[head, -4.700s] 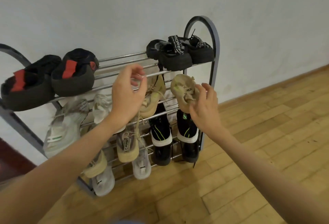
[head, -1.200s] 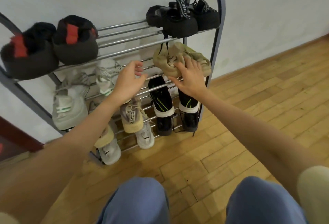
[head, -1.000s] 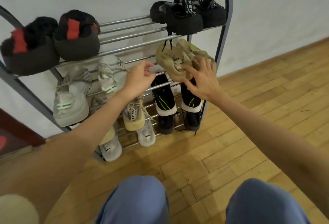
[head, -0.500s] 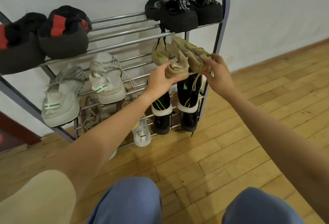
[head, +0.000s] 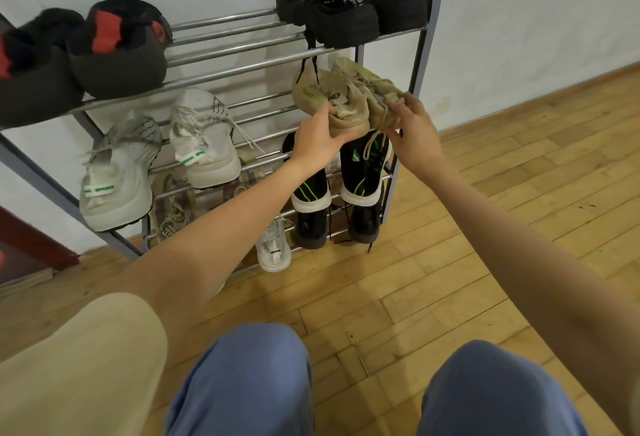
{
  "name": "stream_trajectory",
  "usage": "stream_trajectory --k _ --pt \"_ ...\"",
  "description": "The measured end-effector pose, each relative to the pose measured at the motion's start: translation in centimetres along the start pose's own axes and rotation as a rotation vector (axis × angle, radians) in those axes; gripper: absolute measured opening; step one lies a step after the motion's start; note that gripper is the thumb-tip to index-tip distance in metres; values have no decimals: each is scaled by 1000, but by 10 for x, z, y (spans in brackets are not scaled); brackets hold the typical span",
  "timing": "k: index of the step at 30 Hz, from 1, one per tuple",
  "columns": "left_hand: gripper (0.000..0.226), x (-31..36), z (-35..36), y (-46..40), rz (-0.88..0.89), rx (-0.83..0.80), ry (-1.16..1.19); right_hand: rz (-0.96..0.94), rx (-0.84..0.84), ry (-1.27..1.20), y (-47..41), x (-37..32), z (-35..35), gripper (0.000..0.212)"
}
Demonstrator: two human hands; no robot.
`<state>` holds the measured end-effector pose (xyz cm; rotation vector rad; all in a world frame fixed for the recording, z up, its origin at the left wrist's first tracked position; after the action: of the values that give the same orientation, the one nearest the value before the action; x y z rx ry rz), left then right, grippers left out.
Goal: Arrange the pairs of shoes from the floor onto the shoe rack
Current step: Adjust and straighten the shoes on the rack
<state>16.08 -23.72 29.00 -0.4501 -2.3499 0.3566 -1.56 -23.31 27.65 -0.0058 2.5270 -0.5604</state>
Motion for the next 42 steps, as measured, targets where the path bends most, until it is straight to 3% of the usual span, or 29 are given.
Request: stream_trajectory --k 4,8,11,14,18,23,28,32,36,42 --pt "71 3 -17 22 40 -119 -33 15 41 75 24 -20 10 66" --pt "55 -5 -83 75 141 129 -115 -173 157 73 61 -63 19 57" --pt "43 -24 -132 117 157 265 -176 -427 86 48 83 -108 42 47" --pt "41 -54 -171 140 73 278 -298 -564 -32 52 94 -153 69 52" --pt "51 -92 -213 159 -23 249 -461 -506 -146 -76 93 -205 94 72" --pt "75 -109 -241 181 -8 212 -613 -382 -249 -170 81 -249 110 87" --pt "100 -148 -237 192 -109 -125 -487 -300 -375 -112 62 -260 129 77" --pt "85 -149 -238 191 -108 -58 -291 -296 -331 -160 58 -263 124 52" --pt "69 -143 -231 190 -23 33 -314 -312 -337 -174 65 -262 124 48" --pt "69 -141 -231 174 -36 100 -366 -312 -377 -134 68 -265 120 52"
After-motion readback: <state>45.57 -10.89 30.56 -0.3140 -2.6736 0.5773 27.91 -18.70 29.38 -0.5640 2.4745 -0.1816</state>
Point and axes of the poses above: each hand's wrist, its own y-axis away from the middle knuckle, its own z-axis out of the palm, x = y × z, the point moved 7 cm from there along -y, towards the middle knuckle, and after that the axes turned 6 degrees about z, right-handed, at the moved point
